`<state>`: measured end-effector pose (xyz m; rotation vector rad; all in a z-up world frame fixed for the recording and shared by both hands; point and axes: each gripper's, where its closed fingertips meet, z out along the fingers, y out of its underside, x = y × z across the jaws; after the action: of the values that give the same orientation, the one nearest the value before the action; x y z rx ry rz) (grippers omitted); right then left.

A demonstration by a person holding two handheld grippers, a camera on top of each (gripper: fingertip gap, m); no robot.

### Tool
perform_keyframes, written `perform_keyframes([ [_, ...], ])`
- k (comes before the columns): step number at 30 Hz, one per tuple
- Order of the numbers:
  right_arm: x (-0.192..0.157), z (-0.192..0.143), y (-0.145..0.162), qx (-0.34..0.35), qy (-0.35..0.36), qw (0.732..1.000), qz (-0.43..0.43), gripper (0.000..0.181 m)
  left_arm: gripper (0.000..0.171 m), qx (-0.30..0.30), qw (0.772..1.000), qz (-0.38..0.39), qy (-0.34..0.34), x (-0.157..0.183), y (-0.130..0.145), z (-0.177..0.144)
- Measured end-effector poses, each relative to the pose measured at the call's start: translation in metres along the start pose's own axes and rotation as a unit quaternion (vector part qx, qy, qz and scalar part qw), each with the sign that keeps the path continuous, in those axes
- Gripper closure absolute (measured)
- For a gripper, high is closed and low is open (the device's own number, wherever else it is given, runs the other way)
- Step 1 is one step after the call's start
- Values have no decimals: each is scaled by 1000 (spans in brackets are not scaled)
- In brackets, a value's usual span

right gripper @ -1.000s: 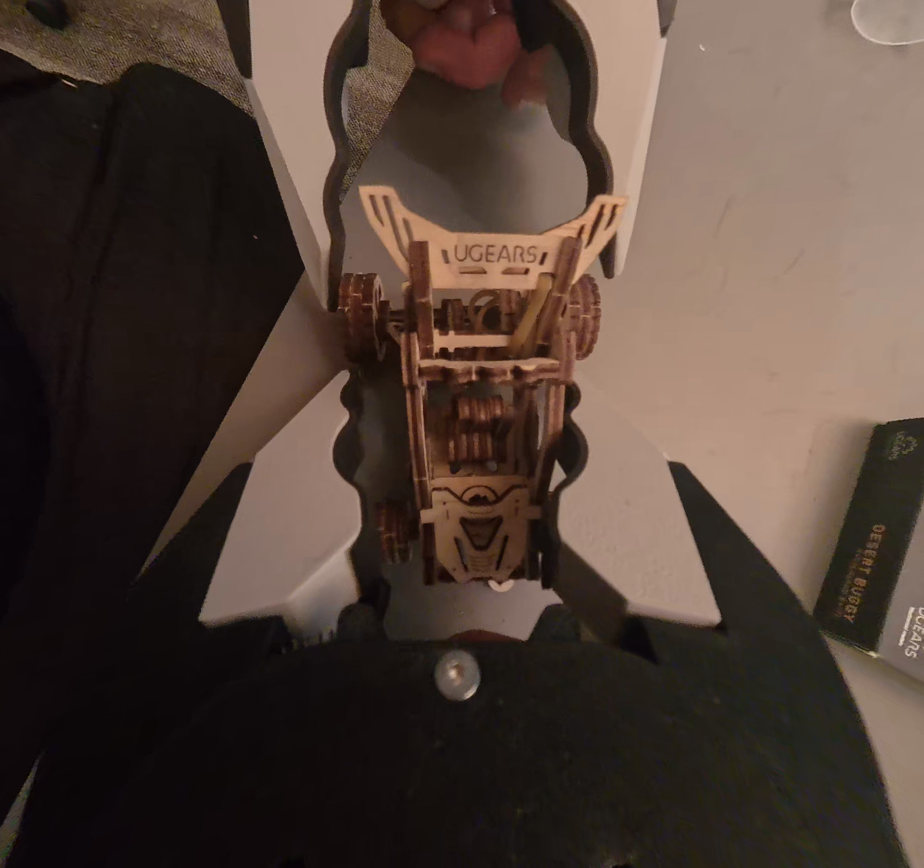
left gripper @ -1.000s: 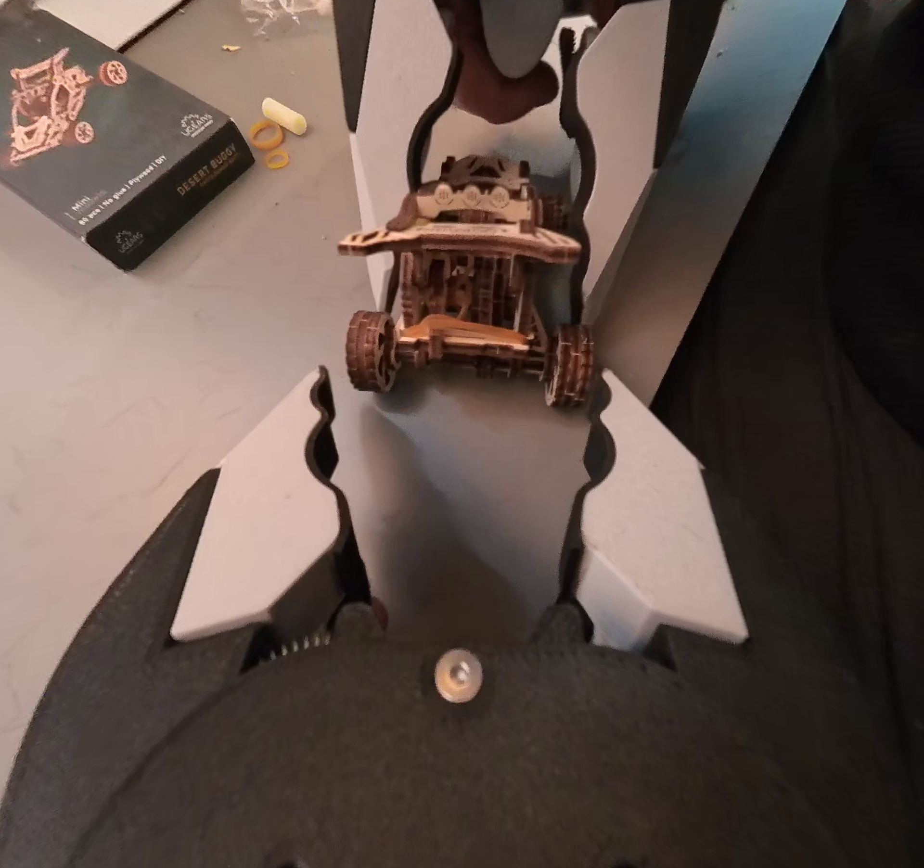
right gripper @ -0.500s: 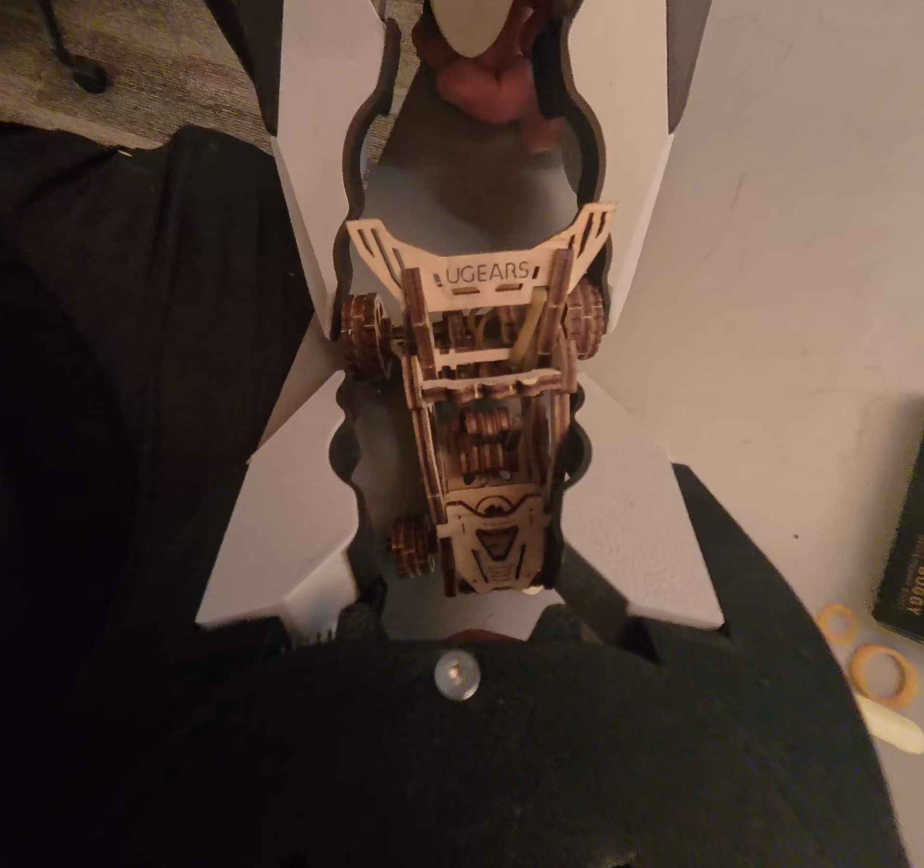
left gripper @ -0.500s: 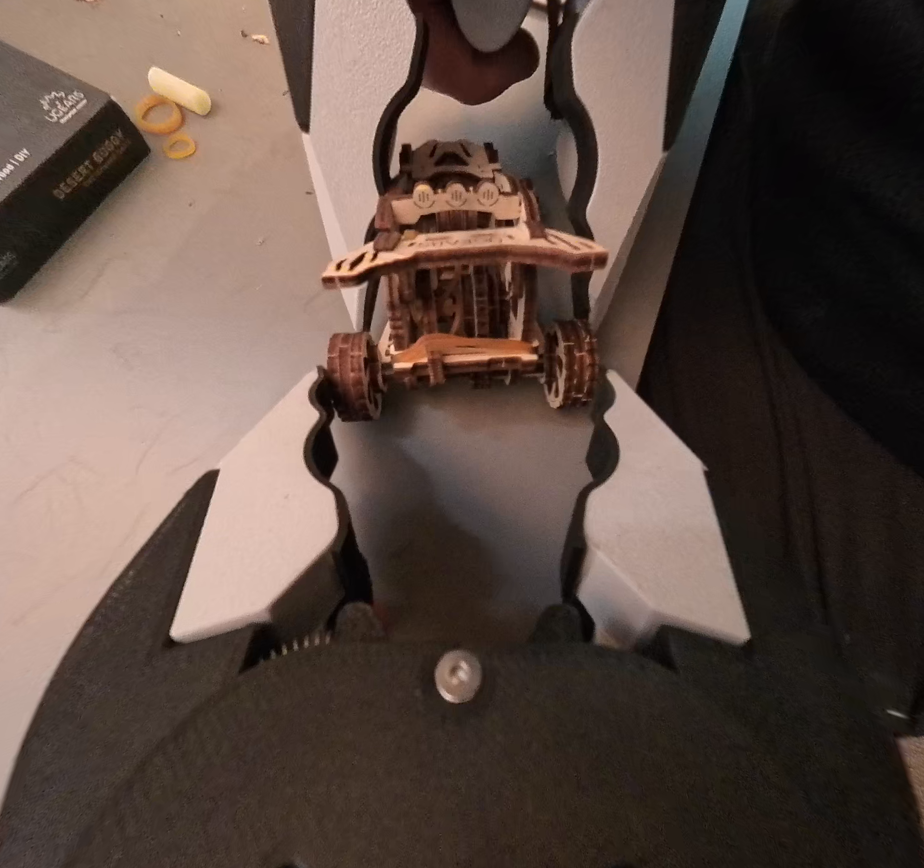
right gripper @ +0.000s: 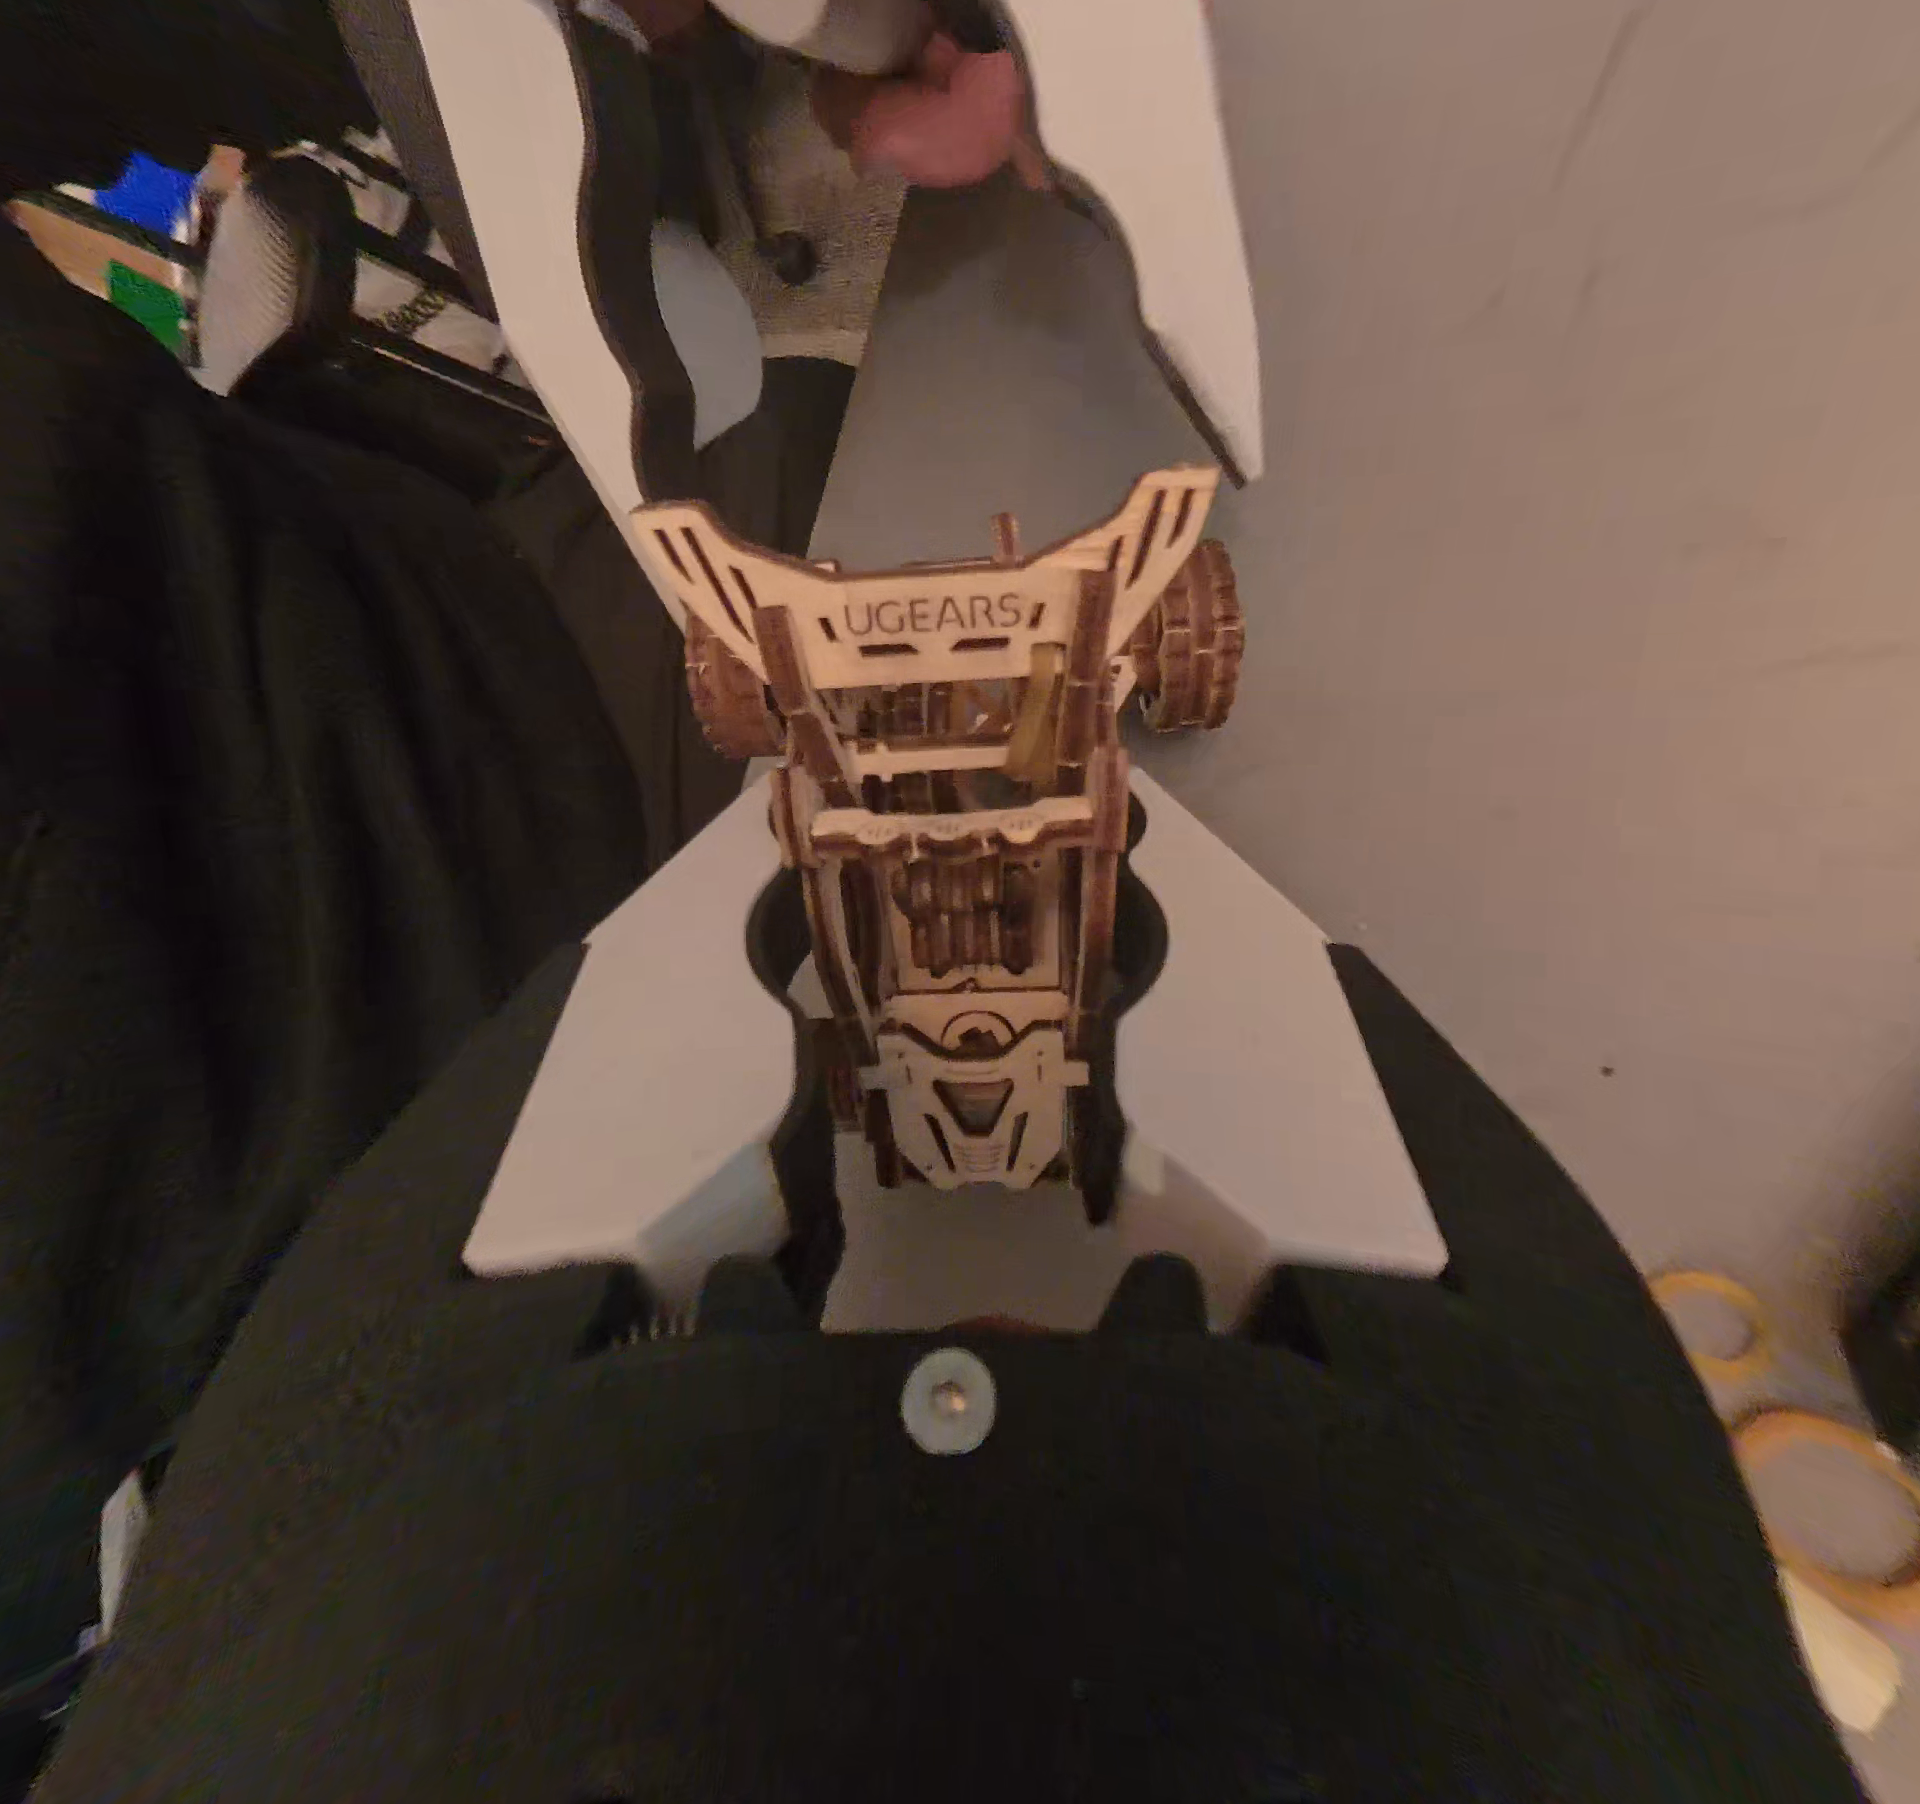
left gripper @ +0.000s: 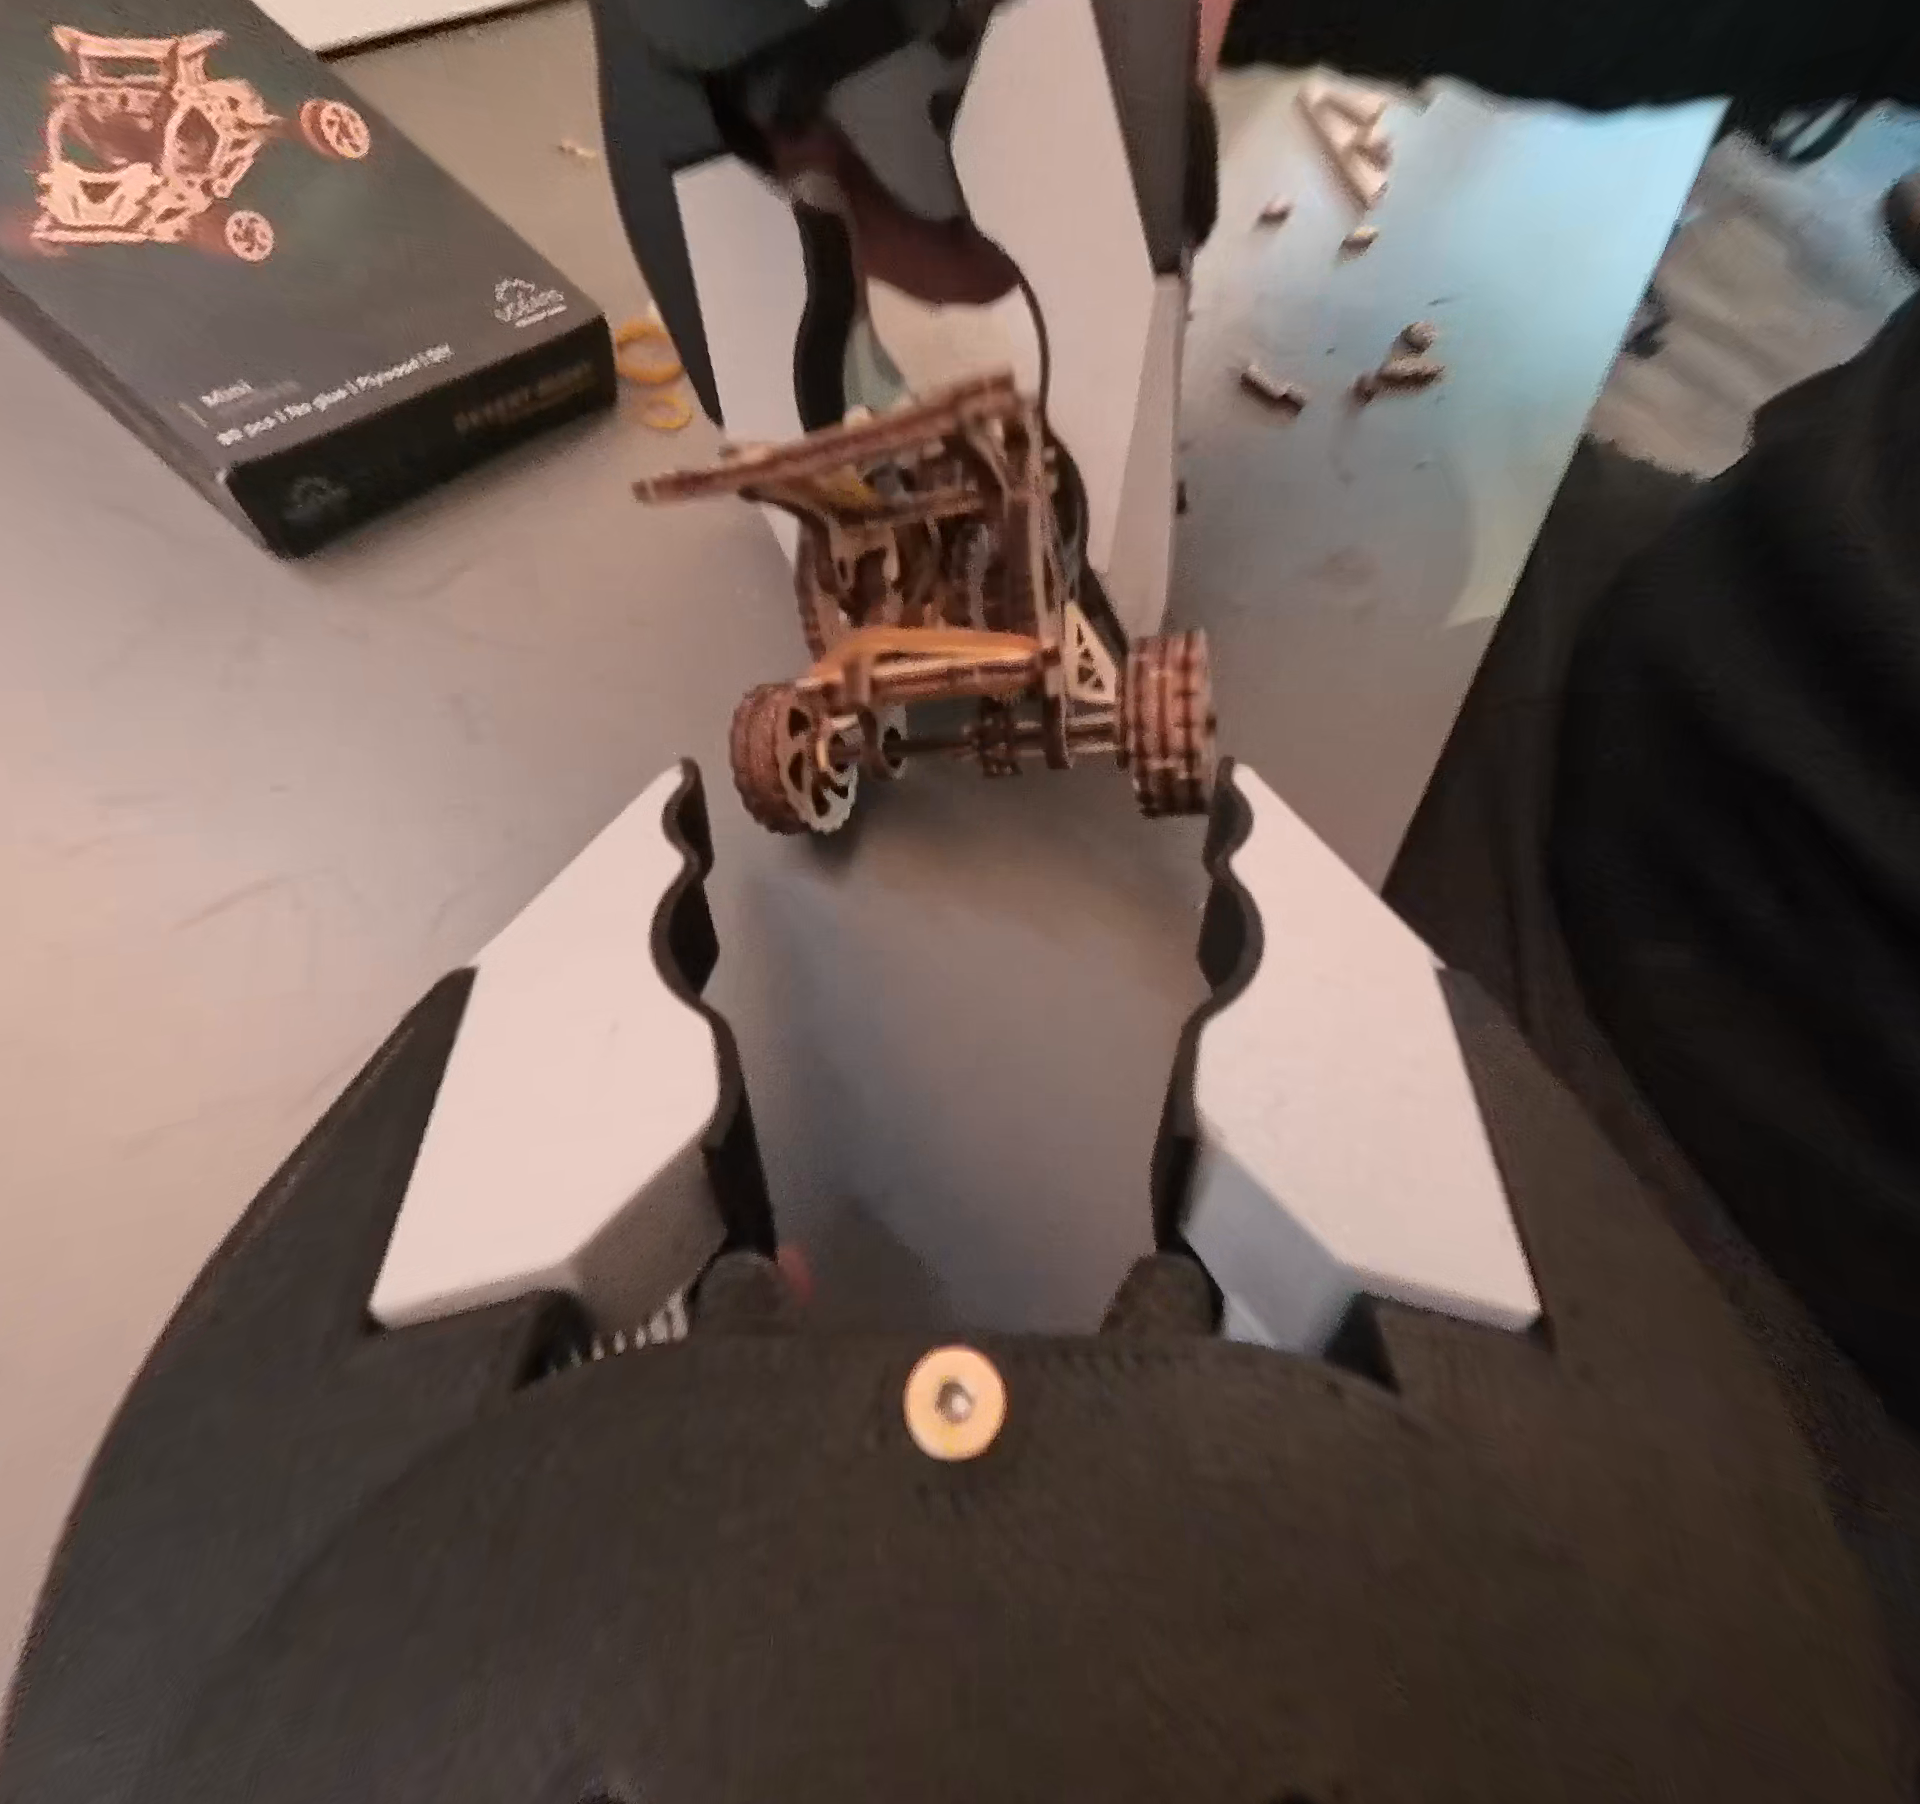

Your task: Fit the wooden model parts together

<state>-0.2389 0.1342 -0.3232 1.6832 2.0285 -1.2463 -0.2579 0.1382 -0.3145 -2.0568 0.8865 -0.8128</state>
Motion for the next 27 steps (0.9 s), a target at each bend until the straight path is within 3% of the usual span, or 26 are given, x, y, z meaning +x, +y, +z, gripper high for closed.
perform_keyframes([
  [2, 1, -1, 0, -5, -1, 1000, 5, 127, 82, 1, 999, 22, -26, 0, 4, -1],
  [6, 2, -3, -2, -7, -29, 999, 35, 126, 99, 20, 999, 28, -16, 5, -4, -2],
  [9, 11, -4, 1, -28, -15, 998, 49, 117, 125, 29, 999, 22, -16, 1, -10, 1],
  [17, 28, -16, -8, -30, 27, 998, 49, 105, 147, 57, 998, -32, -12, -17, -27, -2],
  [18, 29, -17, -9, -25, 27, 998, 49, 110, 152, 58, 998, -36, -8, -17, -28, -1],
  [22, 34, -19, -8, -20, 34, 998, 52, 113, 145, 62, 998, -26, 1, -15, -28, -6],
  [27, 31, -24, -3, -14, 55, 998, 38, 103, 133, 21, 998, 29, -42, -20, -9, -11],
])
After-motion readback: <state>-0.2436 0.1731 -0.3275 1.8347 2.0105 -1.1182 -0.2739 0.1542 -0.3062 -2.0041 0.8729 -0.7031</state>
